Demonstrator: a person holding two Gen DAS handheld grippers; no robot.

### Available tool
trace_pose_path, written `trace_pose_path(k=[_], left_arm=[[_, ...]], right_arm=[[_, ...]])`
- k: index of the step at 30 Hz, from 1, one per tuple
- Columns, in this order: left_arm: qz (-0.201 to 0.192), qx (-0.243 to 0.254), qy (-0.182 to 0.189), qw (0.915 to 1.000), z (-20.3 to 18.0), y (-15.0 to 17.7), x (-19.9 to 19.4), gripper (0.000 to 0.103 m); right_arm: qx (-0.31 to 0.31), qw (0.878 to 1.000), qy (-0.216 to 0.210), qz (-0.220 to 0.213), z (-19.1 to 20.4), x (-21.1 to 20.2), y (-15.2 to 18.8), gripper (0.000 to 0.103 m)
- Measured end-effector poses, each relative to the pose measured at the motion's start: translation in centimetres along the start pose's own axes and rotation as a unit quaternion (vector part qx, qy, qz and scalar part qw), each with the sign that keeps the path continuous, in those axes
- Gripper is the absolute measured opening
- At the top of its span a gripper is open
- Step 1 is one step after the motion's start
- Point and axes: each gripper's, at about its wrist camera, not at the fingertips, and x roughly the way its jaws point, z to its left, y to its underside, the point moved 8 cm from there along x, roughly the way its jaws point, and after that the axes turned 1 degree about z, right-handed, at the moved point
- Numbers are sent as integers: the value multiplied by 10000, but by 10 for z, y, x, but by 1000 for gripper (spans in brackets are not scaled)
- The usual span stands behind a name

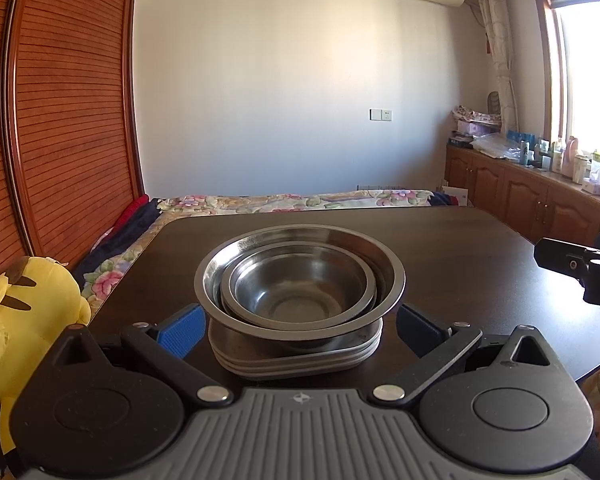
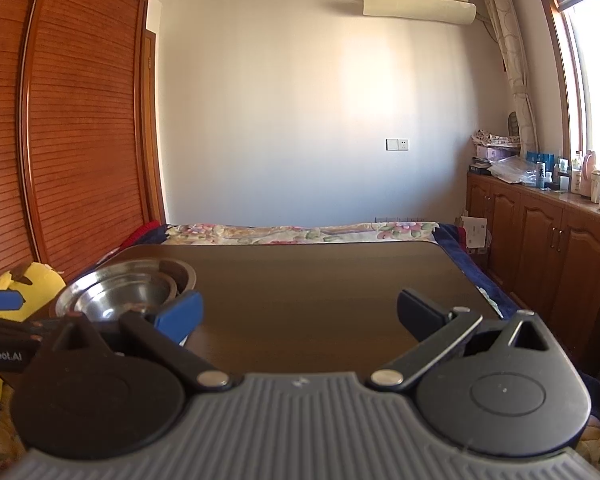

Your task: Organize plates and bowls

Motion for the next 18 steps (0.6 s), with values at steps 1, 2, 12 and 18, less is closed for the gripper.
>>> trace_pose_path(k=[1, 2, 12, 18], left_arm=[[-3, 2, -1, 10000, 0, 0, 0, 103], [-8, 0, -4, 10000, 0, 0, 0, 103], [-14, -1, -5, 10000, 0, 0, 0, 103], [-25, -10, -3, 10000, 1, -1, -2, 103]], right_arm=[[1, 10000, 3, 4, 0, 0, 0, 103], [6, 10000, 1, 2, -1, 0, 0, 103], [27, 10000, 11, -4, -4, -1, 1, 103], [31, 10000, 7, -4, -5, -1, 1, 103]])
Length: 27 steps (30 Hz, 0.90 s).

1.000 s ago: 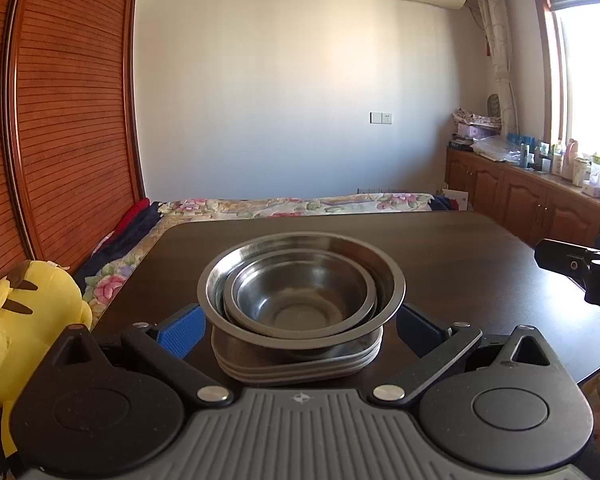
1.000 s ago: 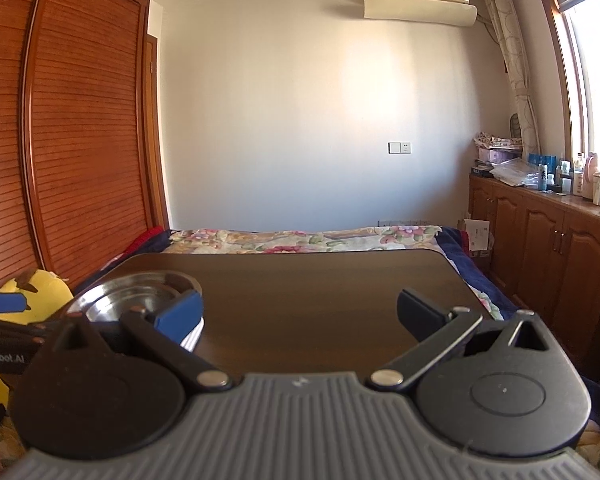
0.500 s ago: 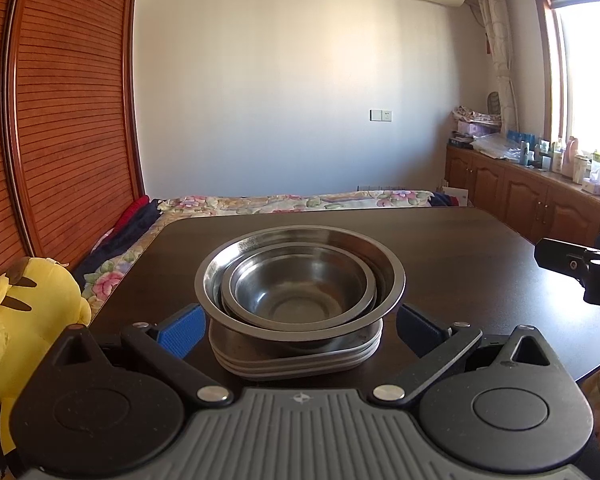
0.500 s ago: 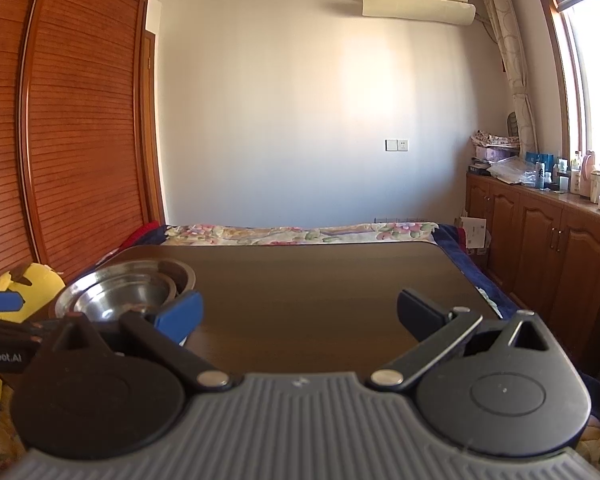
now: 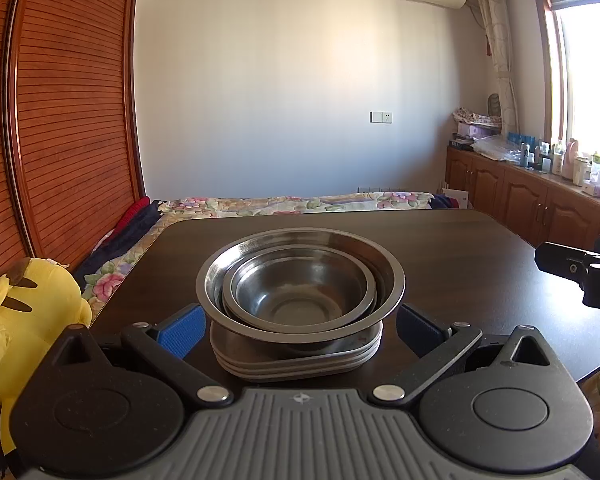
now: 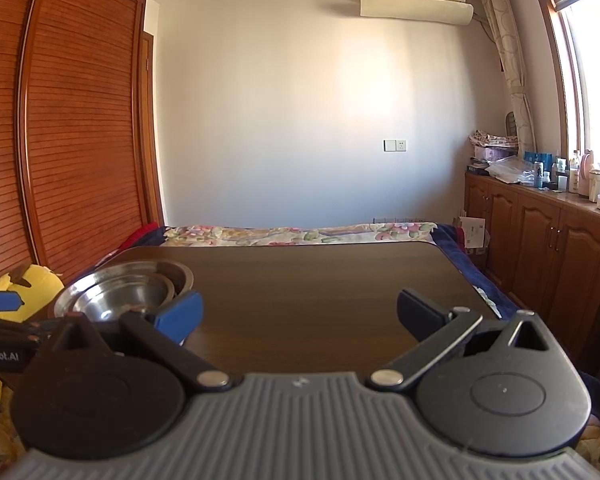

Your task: Organize plates and bowls

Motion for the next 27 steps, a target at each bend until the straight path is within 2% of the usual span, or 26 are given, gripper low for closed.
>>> trace_pose_path(k=[27], left_arm=[[-19, -8, 0, 10000, -1, -1, -1, 103]], right_arm=[[8, 10000, 11, 1, -2, 1, 2, 103]])
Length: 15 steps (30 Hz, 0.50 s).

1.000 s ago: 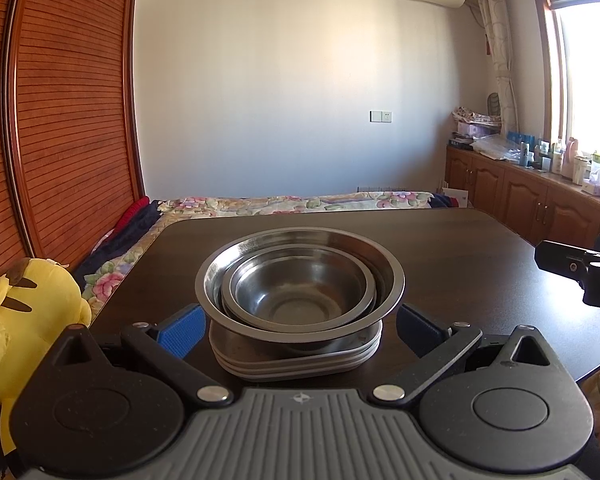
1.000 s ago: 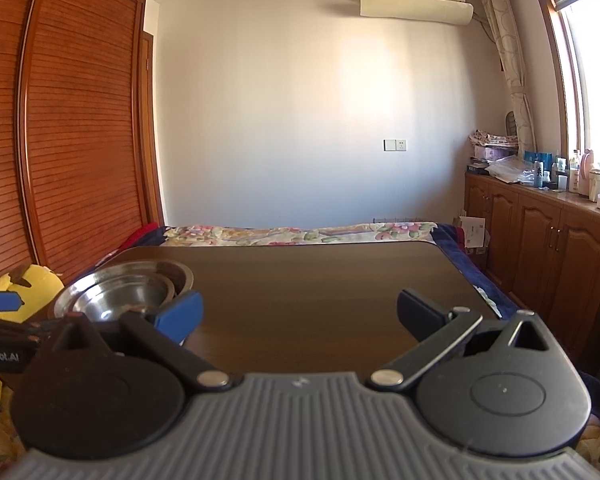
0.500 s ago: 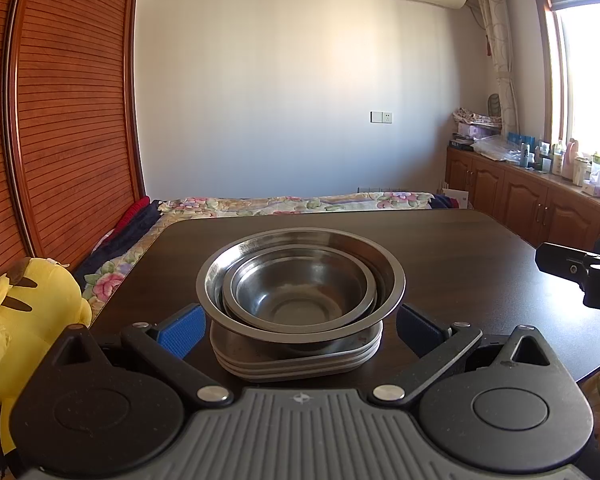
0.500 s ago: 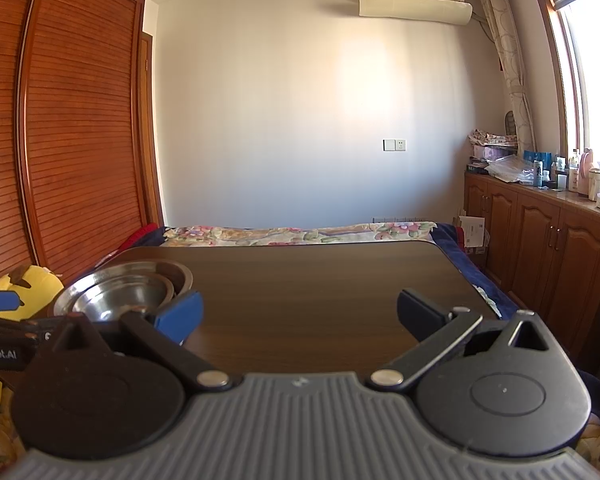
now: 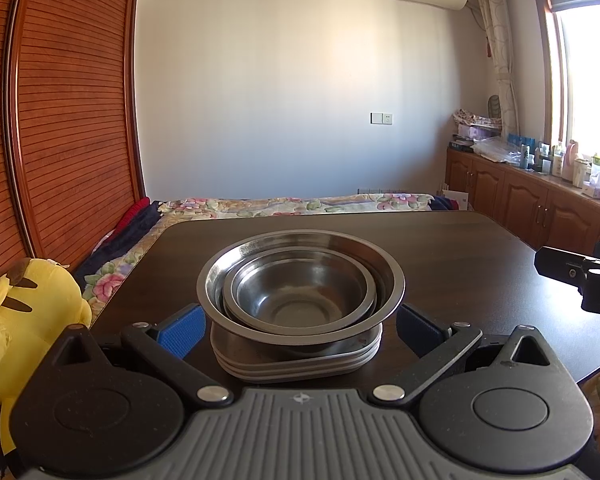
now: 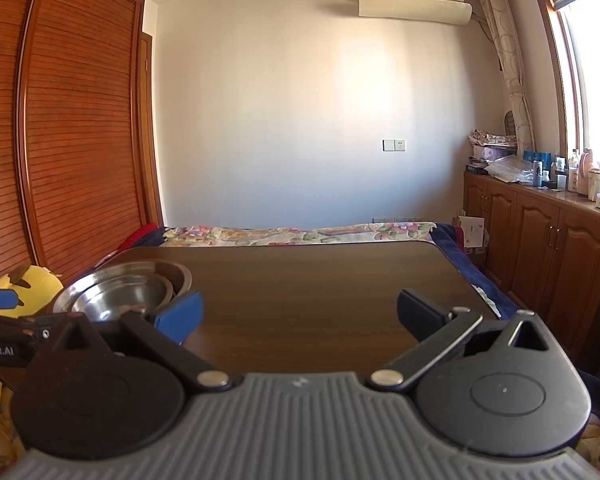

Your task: Organize plates and bowls

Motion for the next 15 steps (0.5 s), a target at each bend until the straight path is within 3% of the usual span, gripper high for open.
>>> trace_pose_path(k=[15], left_arm=[[-6, -2, -1, 10000, 0, 0, 0, 103]], right_arm=[[-1, 10000, -4, -6, 1, 0, 1, 103]])
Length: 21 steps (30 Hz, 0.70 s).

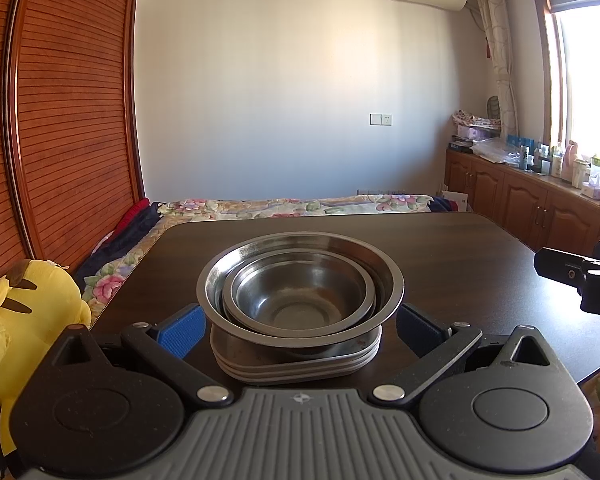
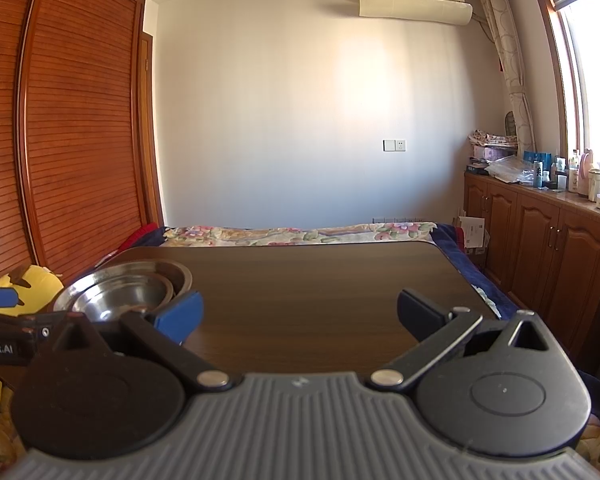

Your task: Organize plates and bowls

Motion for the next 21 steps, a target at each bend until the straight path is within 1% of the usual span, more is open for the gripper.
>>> trace_pose_path(k=[21], left_arm=[[-12, 9, 11, 10000, 0, -2, -1, 103]], right_arm=[[-25, 10000, 20, -14, -2, -2, -1, 103]])
